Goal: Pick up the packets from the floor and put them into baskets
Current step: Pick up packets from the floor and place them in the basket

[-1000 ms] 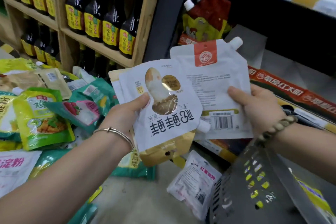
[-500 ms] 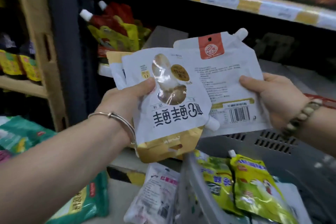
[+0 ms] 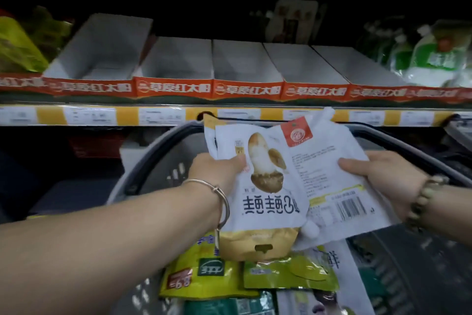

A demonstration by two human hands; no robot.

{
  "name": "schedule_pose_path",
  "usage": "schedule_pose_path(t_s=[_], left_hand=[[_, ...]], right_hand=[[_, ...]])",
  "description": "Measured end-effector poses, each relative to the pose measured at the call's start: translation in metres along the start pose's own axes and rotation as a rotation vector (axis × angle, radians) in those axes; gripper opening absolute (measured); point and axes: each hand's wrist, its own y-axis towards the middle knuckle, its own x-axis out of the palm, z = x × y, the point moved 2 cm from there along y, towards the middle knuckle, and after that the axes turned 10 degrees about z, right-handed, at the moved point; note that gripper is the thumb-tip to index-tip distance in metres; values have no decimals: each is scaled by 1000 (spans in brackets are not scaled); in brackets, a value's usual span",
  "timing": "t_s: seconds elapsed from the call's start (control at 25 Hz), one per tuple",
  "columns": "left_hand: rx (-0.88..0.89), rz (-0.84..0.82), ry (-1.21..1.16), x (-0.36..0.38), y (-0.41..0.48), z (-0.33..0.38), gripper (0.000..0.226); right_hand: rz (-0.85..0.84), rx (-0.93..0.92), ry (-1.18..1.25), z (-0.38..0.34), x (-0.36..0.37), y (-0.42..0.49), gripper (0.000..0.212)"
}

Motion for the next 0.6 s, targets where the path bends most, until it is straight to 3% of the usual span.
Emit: schedule_pose_path(t_s=[0.24, 0.44, 0.6], left_hand=[[-57, -23, 236, 69, 22, -50, 12], [-14, -71, 482, 98, 25, -92, 34], [23, -86, 586, 104, 26, -94, 38]], right_hand=[[63, 163, -223, 53, -29, 33, 17], [38, 178, -711, 92, -25, 57, 25], [-36, 138, -1025, 92, -18, 60, 25]])
